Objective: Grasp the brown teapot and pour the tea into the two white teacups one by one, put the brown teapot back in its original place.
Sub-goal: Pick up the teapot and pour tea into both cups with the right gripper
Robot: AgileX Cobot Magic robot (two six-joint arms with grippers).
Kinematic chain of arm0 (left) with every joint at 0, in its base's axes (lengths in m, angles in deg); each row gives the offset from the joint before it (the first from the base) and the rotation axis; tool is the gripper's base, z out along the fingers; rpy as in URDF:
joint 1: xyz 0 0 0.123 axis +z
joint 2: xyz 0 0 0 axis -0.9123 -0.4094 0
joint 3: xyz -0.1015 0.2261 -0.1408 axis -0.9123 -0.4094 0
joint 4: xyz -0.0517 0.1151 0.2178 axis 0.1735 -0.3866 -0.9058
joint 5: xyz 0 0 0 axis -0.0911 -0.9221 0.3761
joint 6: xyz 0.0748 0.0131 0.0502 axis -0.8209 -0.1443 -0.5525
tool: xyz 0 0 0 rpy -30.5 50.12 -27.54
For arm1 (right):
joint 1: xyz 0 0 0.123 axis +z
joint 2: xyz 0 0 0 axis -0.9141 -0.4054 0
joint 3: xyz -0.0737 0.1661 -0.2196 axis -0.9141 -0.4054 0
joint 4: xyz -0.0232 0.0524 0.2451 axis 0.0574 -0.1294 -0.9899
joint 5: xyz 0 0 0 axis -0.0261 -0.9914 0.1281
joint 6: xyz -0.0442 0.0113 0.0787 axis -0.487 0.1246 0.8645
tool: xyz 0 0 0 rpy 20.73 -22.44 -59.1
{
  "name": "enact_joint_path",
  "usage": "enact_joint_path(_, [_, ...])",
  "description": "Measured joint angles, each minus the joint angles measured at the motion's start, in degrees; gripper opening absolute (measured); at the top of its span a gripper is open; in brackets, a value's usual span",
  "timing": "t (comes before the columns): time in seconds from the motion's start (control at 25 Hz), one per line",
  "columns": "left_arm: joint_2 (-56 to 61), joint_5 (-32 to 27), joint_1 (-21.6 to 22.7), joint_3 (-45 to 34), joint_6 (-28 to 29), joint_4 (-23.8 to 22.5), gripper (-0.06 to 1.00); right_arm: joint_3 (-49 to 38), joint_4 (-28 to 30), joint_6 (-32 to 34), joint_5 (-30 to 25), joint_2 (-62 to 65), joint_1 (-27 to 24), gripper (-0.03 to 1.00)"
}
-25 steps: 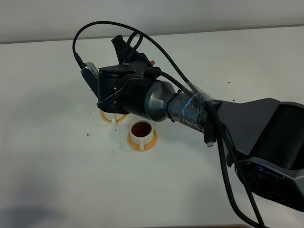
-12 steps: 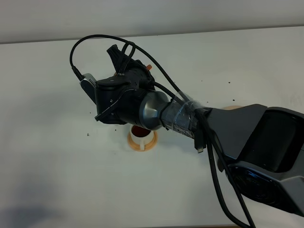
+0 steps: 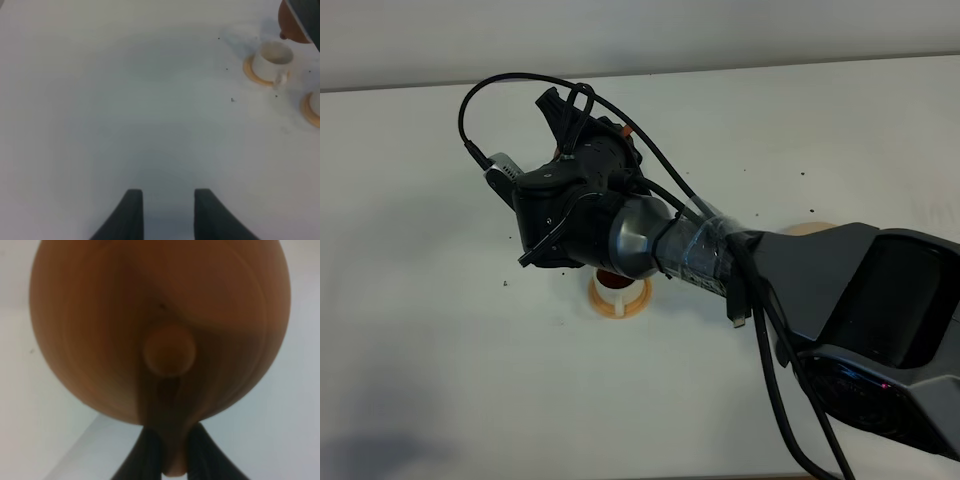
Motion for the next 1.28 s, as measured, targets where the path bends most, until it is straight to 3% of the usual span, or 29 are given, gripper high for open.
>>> enact_joint_path(1.28, [0.0,0.0,0.0,0.0,0.0,0.0,0.25,0.0,5.8,-3.9,-1.3,0.0,0.9,0.09])
